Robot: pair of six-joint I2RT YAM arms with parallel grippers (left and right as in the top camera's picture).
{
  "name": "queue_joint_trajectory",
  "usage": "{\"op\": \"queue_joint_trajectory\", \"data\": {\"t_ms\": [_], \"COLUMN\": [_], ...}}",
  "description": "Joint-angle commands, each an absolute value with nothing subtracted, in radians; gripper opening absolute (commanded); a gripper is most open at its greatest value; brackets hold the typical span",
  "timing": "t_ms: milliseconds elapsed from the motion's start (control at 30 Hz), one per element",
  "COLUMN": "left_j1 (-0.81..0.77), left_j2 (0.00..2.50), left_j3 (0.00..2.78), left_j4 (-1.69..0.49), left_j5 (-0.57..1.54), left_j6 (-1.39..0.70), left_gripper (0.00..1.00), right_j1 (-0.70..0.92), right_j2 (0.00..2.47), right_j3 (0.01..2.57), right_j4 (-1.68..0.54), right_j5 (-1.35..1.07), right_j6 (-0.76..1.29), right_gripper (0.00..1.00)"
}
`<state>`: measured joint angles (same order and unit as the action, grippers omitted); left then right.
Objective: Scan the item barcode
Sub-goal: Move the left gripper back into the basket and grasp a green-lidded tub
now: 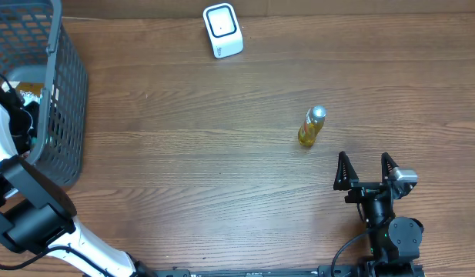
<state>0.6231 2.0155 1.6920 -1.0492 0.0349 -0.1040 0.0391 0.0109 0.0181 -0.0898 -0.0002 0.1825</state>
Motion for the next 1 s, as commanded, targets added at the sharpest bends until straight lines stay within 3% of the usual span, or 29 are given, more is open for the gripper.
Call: {"op": "queue_joint_trajectory", "data": {"t_ms": [0,433,667,767,967], "left_j1": [0.619,0.619,0.619,0.619,0.619], "left_j2": [2.001,2.003,2.001,2.001,2.001], "left_j3": [1.647,1.577,1.586,1.605,1.645], "left_j4": [-1.026,-0.969,-0.958,-0.964,-0.975], "left_j5": [0.064,0.064,0.065,0.072,0.072], "left_j6": [-0.089,-0.089,-0.093,-0.093,-0.089], "left_gripper": [1.00,0.89,0.66,0.66,0.76], "right_j1": [0.035,0.035,0.035,0.035,0.035], "right_j2": [0.003,0.003,0.003,0.003,0.003], "right_j3": [0.008,0.008,0.008,0.008,0.008], "right_j4": [-0.084,-0.084,-0.084,-0.084,-0.084], "right_j5": [-0.002,-0.002,-0.002,-0.002,-0.002], "right_j6": [0.178,0.178,0.178,0.178,0.178], "right_gripper": [1.00,1.00,1.00,1.00,1.00]}}
